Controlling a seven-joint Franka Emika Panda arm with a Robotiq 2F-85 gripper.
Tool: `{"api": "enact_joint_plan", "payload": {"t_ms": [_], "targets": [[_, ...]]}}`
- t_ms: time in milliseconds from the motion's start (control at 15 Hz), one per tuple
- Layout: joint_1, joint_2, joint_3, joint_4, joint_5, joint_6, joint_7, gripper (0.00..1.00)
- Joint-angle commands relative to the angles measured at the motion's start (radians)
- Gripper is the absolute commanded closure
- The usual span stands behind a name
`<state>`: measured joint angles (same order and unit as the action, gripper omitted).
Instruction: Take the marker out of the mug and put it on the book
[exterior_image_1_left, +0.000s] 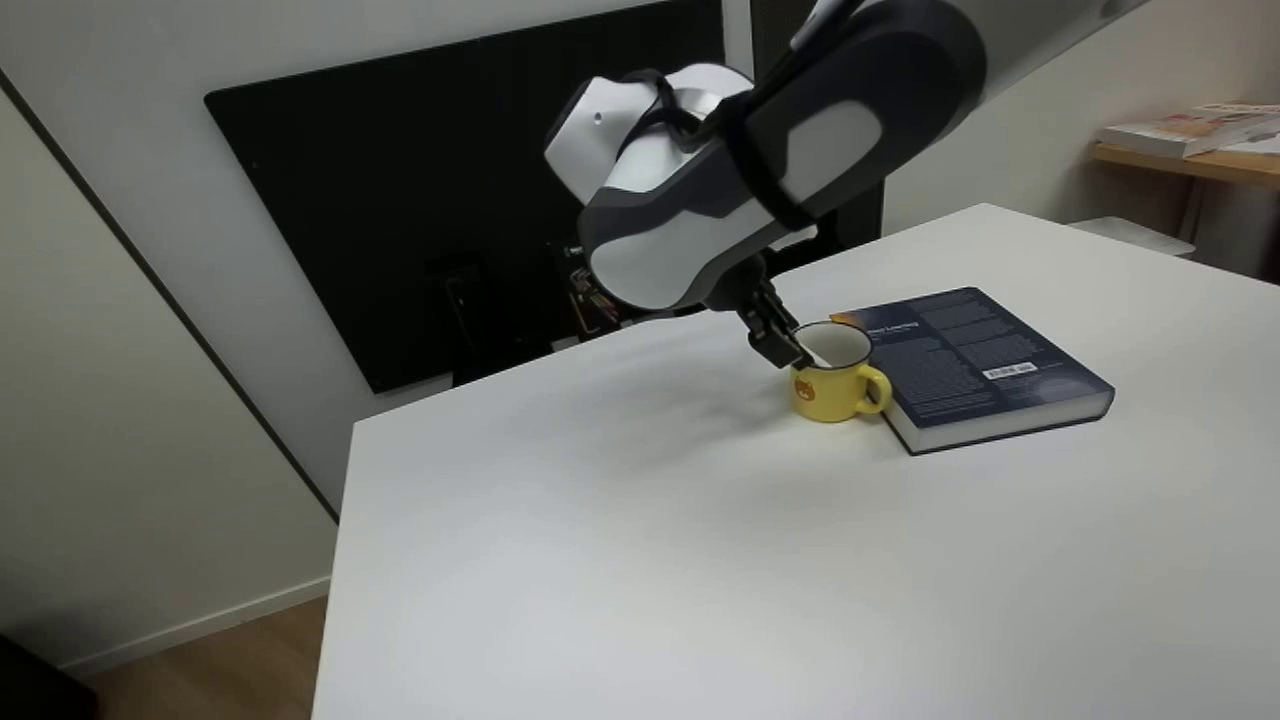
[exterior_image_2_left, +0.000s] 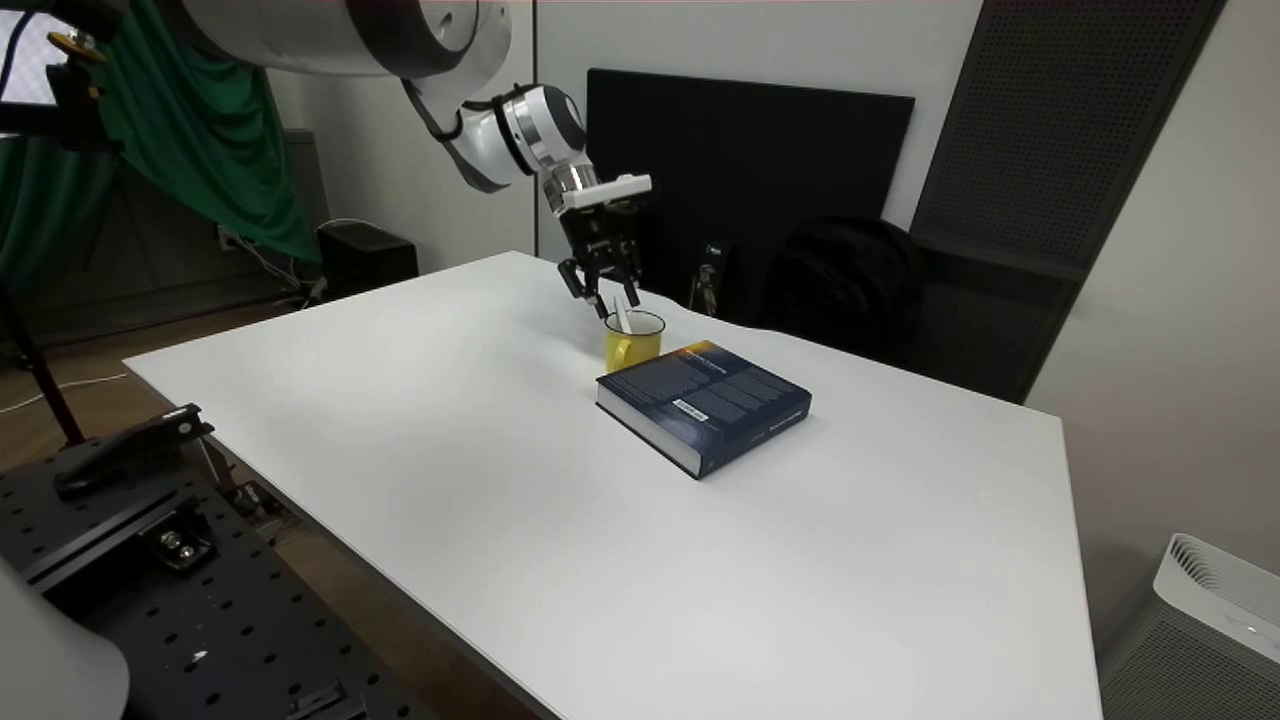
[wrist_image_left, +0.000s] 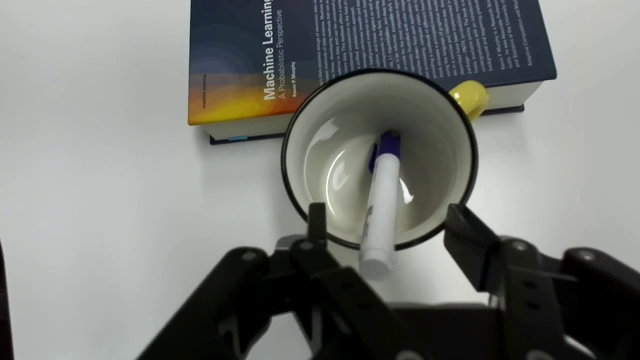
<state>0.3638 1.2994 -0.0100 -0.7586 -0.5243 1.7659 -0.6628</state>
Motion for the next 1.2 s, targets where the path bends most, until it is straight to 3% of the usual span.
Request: {"api": "enact_joint_plan", "payload": {"t_ms": [0, 333, 1133], "targets": [[0.014, 0.059, -0.023, 0.1, 0.015, -0.039, -0.012, 0.67], [0.017, 0.066, -0.031, 0.117, 0.016, -0.062, -0.009, 0.99], [-0.061, -0.066, -0.021, 0.278, 0.112, -0.178, 0.012, 0.95]]}}
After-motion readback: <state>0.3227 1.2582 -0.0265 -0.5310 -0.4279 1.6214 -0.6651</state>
